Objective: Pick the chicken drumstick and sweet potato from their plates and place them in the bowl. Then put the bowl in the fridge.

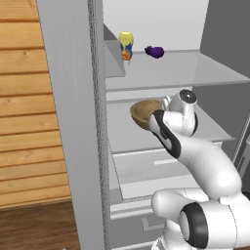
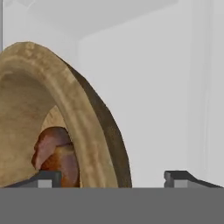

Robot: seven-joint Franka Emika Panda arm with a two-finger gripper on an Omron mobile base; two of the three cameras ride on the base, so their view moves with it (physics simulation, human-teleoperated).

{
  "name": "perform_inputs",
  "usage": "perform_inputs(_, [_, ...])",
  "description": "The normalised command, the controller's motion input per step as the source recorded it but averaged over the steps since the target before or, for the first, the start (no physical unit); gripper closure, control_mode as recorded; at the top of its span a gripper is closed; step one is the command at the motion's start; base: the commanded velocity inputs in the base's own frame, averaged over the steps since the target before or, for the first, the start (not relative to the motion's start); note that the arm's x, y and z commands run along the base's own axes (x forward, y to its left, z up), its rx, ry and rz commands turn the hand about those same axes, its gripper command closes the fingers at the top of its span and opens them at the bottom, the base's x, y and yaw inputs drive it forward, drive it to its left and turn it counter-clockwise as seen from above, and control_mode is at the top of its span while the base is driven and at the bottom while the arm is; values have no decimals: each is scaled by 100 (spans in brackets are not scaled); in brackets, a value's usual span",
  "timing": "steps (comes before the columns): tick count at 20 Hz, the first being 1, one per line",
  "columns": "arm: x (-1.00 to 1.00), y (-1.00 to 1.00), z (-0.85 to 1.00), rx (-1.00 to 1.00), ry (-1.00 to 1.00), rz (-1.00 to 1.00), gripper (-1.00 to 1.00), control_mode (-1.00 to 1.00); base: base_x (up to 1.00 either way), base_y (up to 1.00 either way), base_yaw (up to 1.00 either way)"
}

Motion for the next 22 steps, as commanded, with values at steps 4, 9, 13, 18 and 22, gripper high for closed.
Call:
perform_inputs(4, [-22,0,0,0,-21,0,-100,-100,0,0,0])
perform_inputs(9, [-44,0,12,0,-14,0,-100,-100,0,0,0])
perform_inputs(13, [-70,-3,74,0,-9,0,-100,-100,0,0,0])
perform_inputs(18, [-82,0,92,-2,-2,0,-100,-100,0,0,0])
perform_inputs(22, [-77,0,92,-5,2,0,-100,-100,0,0,0])
